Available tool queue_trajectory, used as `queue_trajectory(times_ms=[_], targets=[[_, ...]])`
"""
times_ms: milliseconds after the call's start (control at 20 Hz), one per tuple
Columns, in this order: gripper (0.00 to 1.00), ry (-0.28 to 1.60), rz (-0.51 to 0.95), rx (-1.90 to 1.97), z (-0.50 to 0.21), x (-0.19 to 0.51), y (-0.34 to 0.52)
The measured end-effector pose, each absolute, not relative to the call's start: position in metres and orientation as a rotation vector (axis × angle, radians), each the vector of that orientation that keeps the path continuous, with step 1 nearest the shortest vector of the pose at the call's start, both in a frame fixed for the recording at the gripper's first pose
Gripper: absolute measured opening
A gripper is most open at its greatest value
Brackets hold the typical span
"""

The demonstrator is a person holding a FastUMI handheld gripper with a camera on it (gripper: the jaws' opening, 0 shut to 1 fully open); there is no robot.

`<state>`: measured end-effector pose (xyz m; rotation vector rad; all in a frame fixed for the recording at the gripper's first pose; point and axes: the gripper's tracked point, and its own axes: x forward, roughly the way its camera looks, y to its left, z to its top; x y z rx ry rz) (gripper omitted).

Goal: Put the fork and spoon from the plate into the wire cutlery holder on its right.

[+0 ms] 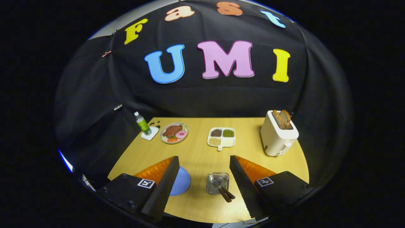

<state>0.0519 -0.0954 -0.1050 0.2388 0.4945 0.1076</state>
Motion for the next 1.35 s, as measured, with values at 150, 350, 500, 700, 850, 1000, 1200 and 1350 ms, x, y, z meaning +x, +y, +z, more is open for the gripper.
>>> queue_trajectory(times_ms=[150, 350, 500, 700, 850, 1000, 1200, 1350], targets=[[0.99, 0.363, 0.049, 0.199, -0.068, 0.044, -0.096], [0.99, 0.254, 0.002, 0.198, -0.035, 0.034, -0.090], [0.99, 0.236, -0.006, 0.168, -0.034, 0.032, -0.083], [0.99, 0.257, -0.003, 0.124, -0.042, 0.034, -0.079], [0.99, 0.260, 0.006, 0.118, -0.046, 0.038, -0.074], [0.99, 0.258, 0.021, 0.127, -0.045, 0.042, -0.067], [0.99, 0.257, 0.044, 0.138, -0.044, 0.043, -0.055], [0.99, 0.258, 0.054, 0.133, -0.044, 0.044, -0.051]])
